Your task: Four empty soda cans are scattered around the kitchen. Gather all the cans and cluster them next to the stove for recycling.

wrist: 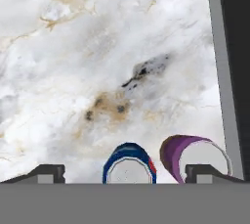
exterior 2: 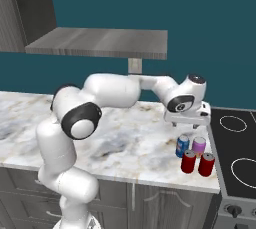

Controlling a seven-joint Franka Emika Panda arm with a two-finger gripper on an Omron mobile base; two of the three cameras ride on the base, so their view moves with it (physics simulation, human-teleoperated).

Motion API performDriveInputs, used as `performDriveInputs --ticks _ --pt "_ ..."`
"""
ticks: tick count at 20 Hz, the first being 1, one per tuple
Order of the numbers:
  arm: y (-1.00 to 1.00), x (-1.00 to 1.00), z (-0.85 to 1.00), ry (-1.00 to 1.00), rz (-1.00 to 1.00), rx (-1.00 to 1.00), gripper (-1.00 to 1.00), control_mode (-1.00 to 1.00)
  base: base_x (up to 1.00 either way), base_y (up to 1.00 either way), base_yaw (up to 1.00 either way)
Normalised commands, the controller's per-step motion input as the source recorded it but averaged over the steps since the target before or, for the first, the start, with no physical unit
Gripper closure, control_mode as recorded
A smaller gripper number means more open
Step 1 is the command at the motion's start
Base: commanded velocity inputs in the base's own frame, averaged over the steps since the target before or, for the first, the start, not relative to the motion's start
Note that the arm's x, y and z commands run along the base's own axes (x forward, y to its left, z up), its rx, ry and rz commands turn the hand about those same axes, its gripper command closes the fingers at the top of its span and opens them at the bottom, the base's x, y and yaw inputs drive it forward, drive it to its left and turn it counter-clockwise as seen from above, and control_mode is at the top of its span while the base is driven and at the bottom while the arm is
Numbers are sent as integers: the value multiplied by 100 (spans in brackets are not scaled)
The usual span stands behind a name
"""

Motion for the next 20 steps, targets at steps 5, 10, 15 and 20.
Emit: performDriveInputs --ticks 5,10,15,20 --pt "31 -71 44 -26 0 -4 -100 -100 0 0 0" --pt "49 -71 57 -25 0 -6 -100 -100 0 0 0" --pt "54 -61 65 -14 5 -14 -100 -100 0 0 0" --pt "44 -76 -15 -21 7 -18 -100 -100 0 0 0"
